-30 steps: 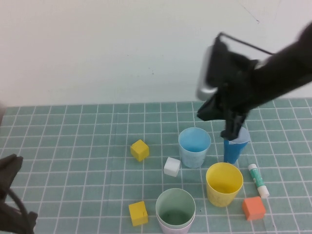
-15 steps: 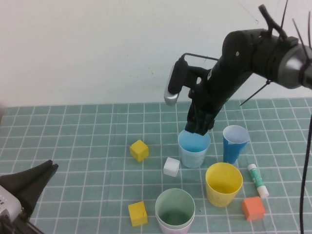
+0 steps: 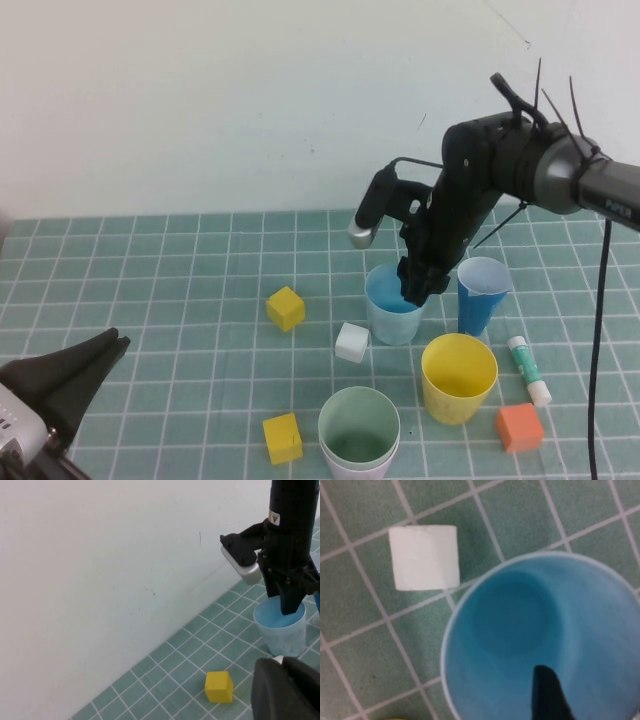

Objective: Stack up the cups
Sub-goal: Pick up the blue cup

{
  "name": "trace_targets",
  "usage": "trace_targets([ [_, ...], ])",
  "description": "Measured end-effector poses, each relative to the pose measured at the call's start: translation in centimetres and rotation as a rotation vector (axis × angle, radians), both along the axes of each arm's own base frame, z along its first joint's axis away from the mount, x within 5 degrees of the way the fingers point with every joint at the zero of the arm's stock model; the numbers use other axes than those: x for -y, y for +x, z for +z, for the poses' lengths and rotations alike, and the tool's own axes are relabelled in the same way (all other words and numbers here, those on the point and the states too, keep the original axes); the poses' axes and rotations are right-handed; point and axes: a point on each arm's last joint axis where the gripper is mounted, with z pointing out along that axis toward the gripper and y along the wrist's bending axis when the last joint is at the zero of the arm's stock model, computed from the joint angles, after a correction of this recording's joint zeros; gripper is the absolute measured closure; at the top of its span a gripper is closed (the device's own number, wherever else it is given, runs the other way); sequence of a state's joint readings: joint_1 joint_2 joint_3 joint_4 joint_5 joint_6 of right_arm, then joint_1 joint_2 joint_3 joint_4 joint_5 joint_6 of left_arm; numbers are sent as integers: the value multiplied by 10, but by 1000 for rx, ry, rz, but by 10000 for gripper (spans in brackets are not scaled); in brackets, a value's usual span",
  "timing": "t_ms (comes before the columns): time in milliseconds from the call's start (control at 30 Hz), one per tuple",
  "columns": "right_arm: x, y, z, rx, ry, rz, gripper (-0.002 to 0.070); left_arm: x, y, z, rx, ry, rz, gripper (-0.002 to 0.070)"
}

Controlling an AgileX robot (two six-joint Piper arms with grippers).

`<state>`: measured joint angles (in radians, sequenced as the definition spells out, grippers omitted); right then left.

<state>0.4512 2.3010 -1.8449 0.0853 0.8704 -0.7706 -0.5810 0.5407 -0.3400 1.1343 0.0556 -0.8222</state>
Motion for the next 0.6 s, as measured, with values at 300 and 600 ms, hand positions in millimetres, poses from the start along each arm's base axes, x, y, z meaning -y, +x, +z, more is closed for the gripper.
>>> trace_targets([
  [300,0,1,-18,-30,-14,-2,573,2,-1,1,9,-6,-22,676],
  [600,-2,5,-4,-24,-16,6,659,2,-1,1,17,7,-25,676],
])
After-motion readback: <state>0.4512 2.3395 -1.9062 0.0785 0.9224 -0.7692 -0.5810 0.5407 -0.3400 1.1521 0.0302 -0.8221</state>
